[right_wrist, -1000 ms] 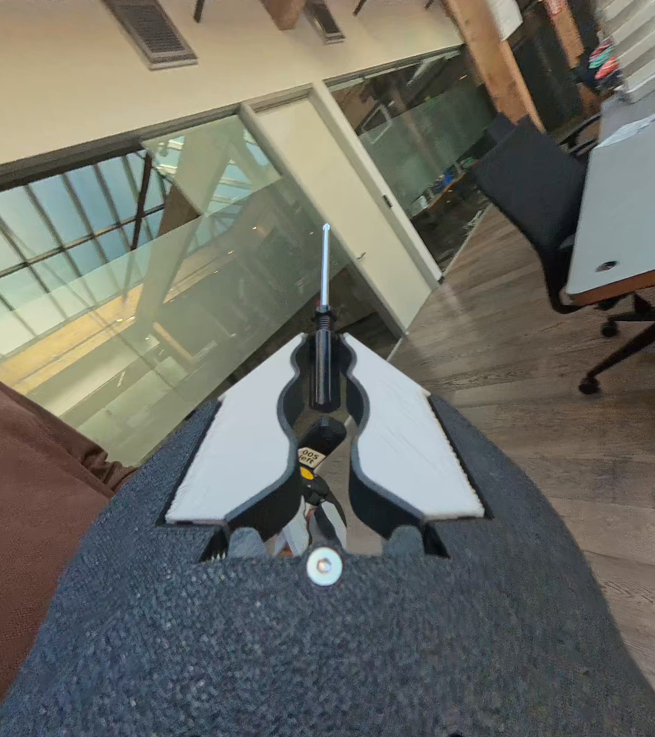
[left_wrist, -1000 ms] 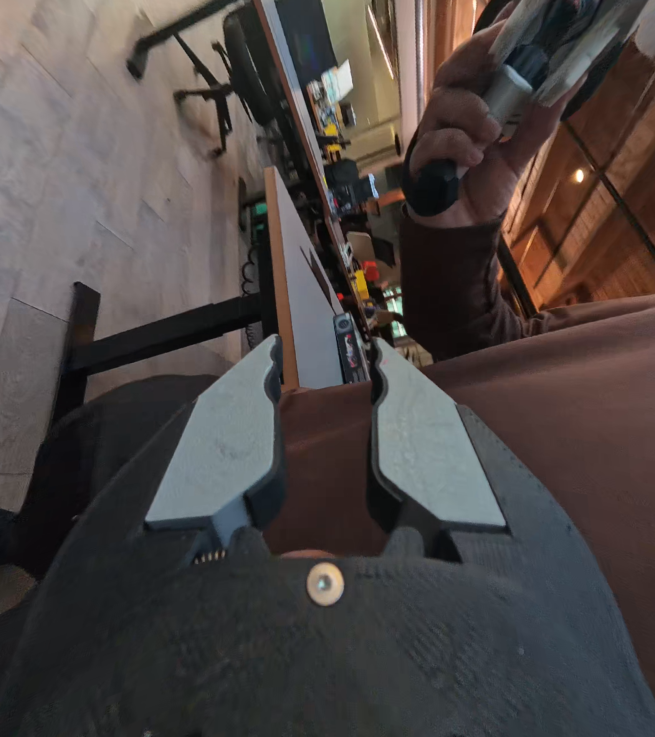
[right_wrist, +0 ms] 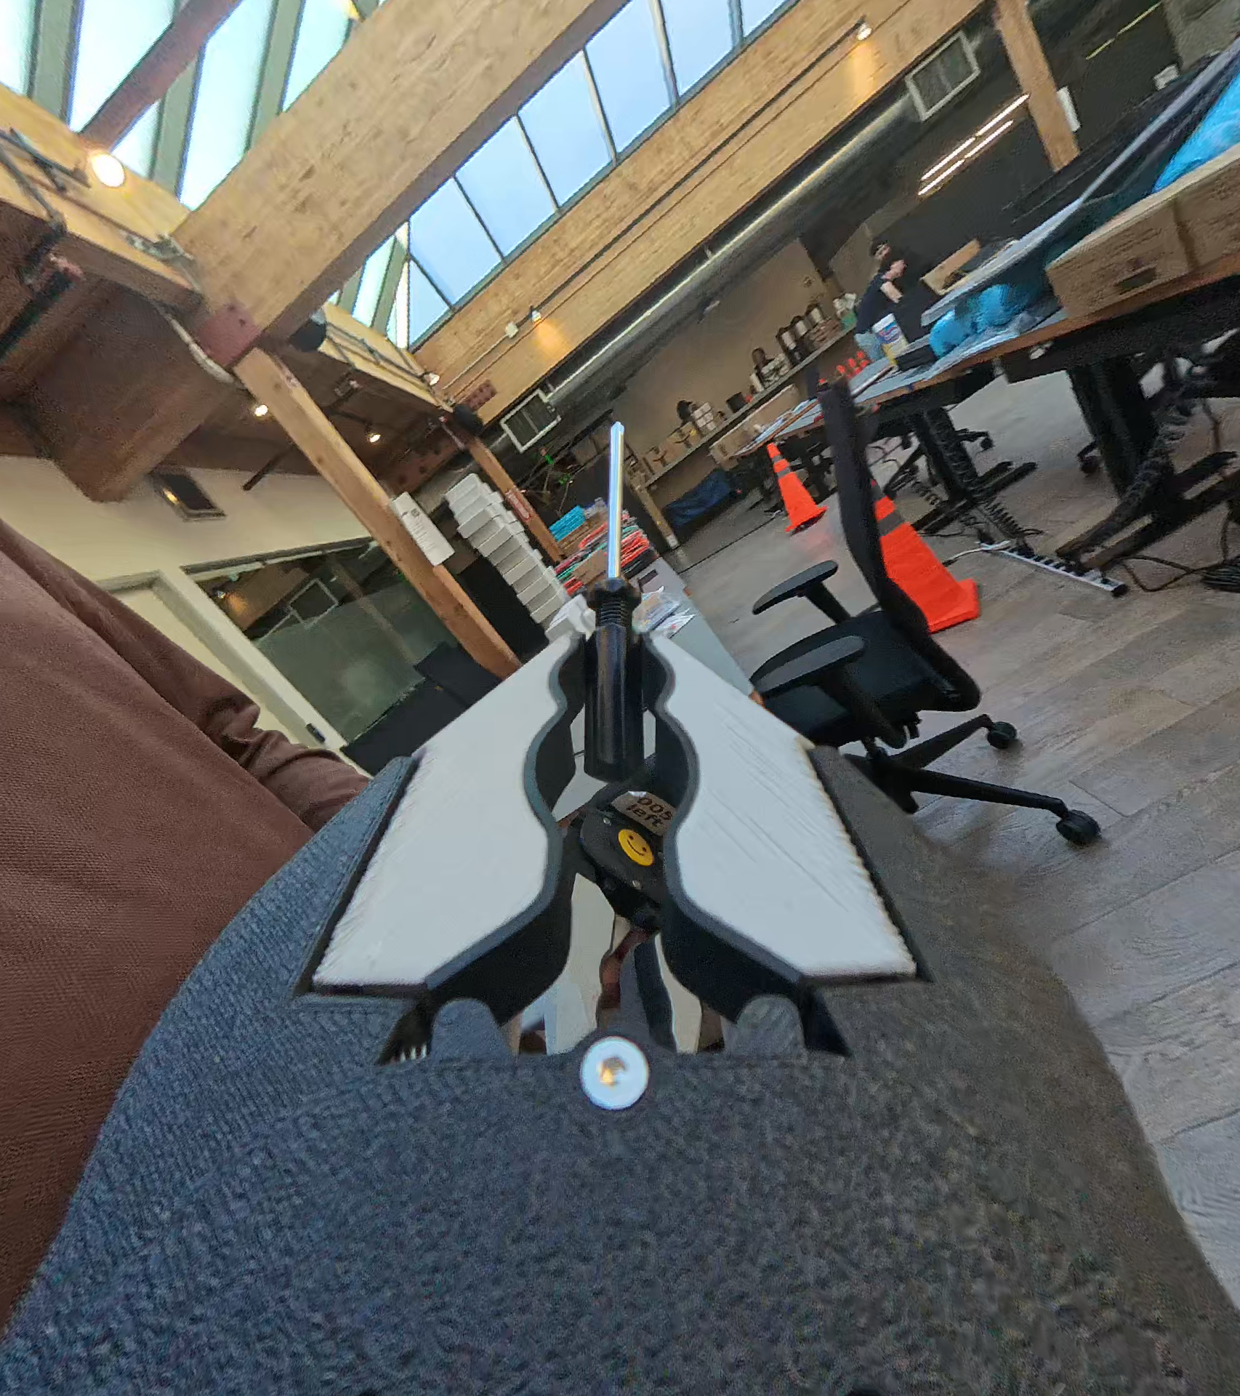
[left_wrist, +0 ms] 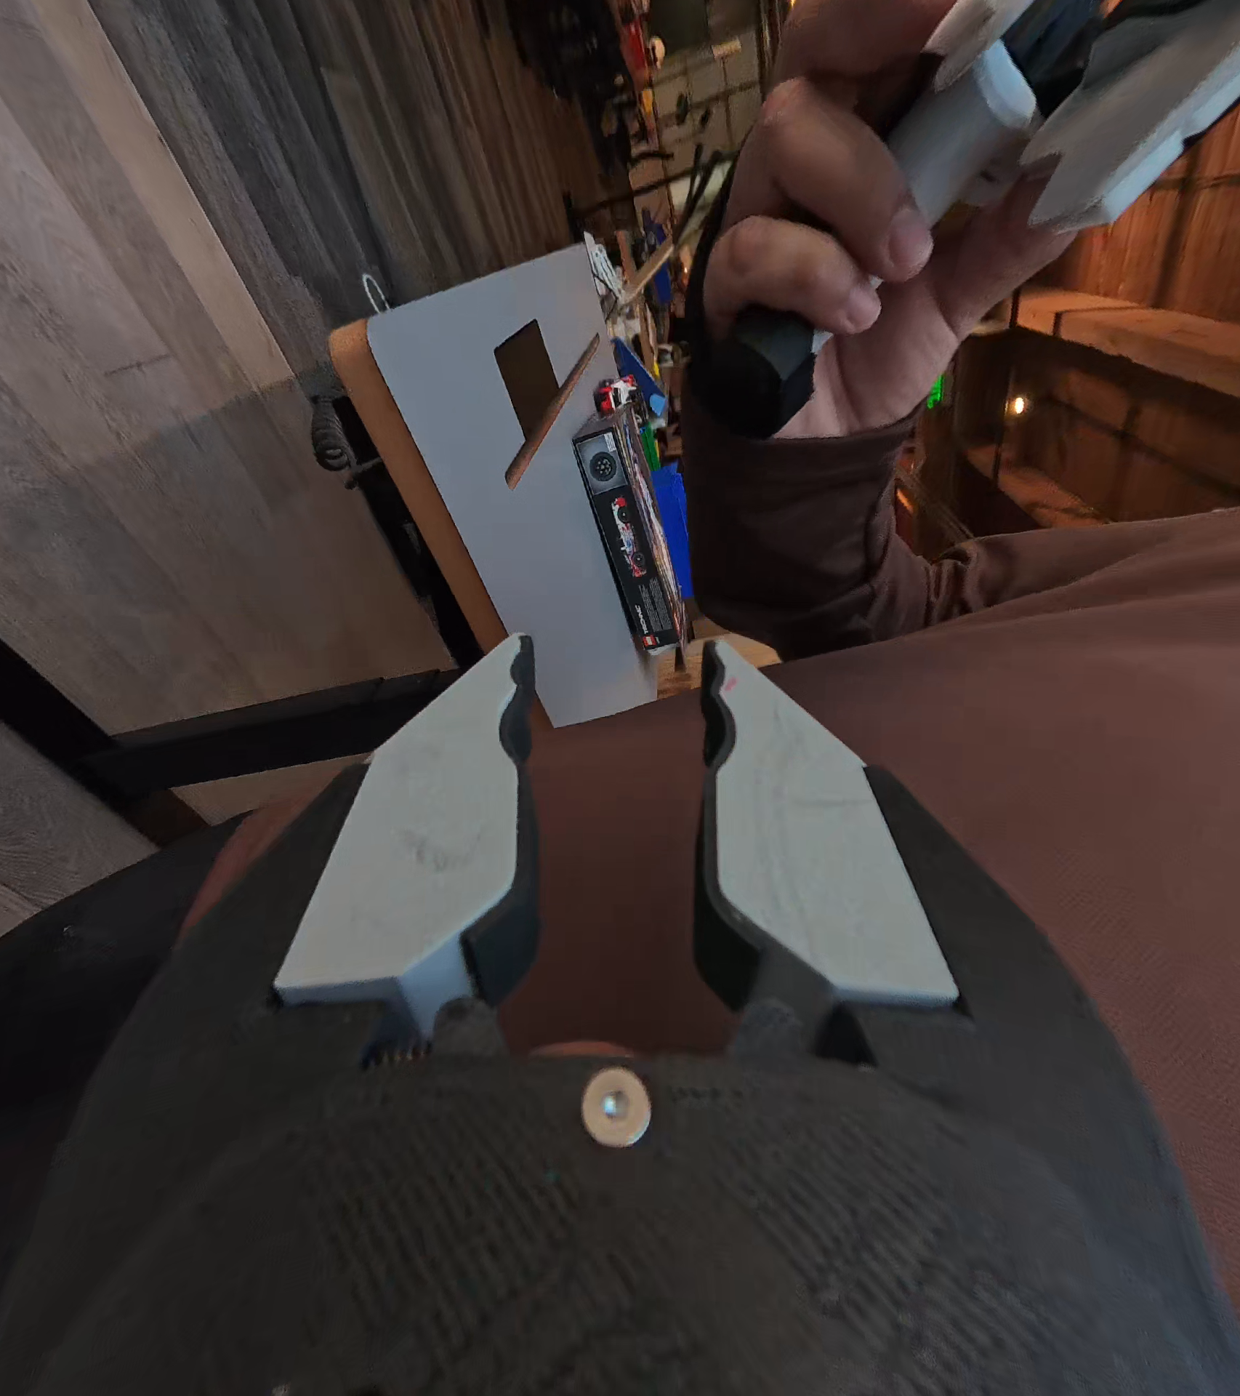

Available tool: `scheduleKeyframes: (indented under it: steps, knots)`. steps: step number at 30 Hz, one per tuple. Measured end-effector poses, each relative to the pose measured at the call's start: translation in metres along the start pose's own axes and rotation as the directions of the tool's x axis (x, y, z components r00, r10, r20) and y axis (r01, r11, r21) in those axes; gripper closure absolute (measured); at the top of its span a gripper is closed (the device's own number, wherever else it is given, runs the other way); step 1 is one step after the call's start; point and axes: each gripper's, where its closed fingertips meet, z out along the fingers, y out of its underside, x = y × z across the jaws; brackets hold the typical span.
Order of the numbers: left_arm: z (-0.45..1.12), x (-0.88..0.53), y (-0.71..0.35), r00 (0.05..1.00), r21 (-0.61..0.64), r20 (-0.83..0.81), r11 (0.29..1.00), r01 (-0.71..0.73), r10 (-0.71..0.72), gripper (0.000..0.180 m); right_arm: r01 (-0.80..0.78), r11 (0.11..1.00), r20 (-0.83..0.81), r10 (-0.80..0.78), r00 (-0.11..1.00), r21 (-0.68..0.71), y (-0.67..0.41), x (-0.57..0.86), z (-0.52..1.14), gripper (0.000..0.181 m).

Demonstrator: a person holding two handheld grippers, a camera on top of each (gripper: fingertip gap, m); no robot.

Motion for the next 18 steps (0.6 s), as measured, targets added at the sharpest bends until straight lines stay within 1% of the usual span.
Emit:
scheduleKeyframes:
  steps: [3, 5, 7, 8, 9, 10, 11, 12, 14, 18]
  knots:
    - [0.018, -0.031, -0.066, 0.999, -0.074, -0.051, 0.997, 0.002, -0.005, 0.136, -0.051, 0.998, -0.082, 0.053, 0.995, 0.031, -0.021, 0.060, -0.020, 0.169]
    - [0.034, -0.044, -0.118, 0.991, -0.107, -0.129, 0.994, 0.005, -0.019, 0.136, -0.064, 0.996, -0.144, 0.074, 0.987, 0.070, -0.043, 0.099, -0.038, 0.169]
    - [0.055, -0.050, -0.166, 0.976, -0.199, -0.210, 0.980, 0.013, -0.056, 0.136, -0.042, 0.993, -0.245, 0.069, 0.967, 0.113, -0.073, 0.135, -0.061, 0.169]
    - [0.067, -0.046, -0.186, 0.962, -0.279, -0.260, 0.960, 0.005, -0.081, 0.137, -0.030, 0.989, -0.296, 0.073, 0.952, 0.147, -0.091, 0.149, -0.075, 0.169]
    - [0.079, -0.039, -0.205, 0.949, -0.368, -0.307, 0.929, -0.046, -0.075, 0.140, -0.011, 0.982, -0.329, 0.073, 0.941, 0.189, -0.109, 0.159, -0.089, 0.169]
    - [0.093, -0.036, -0.221, 0.945, -0.453, -0.325, 0.884, -0.113, -0.045, 0.142, 0.018, 0.974, -0.359, 0.066, 0.931, 0.224, -0.127, 0.168, -0.104, 0.169]
    - [0.108, -0.035, -0.238, 0.946, -0.524, -0.325, 0.834, -0.173, -0.008, 0.138, 0.041, 0.968, -0.402, 0.064, 0.913, 0.247, -0.141, 0.179, -0.121, 0.169]
    - [0.124, -0.031, -0.257, 0.942, -0.572, -0.335, 0.789, -0.224, 0.025, 0.136, 0.058, 0.960, -0.447, 0.073, 0.891, 0.273, -0.154, 0.191, -0.139, 0.170]
    - [0.160, -0.019, -0.299, 0.921, -0.614, -0.386, 0.728, -0.304, 0.059, 0.137, 0.108, 0.929, -0.500, 0.090, 0.861, 0.354, -0.182, 0.206, -0.178, 0.169]
    - [0.250, -0.020, -0.367, 0.891, -0.650, -0.449, 0.661, -0.376, 0.065, 0.137, 0.208, 0.880, -0.587, 0.096, 0.804, 0.428, -0.216, 0.248, -0.268, 0.169]
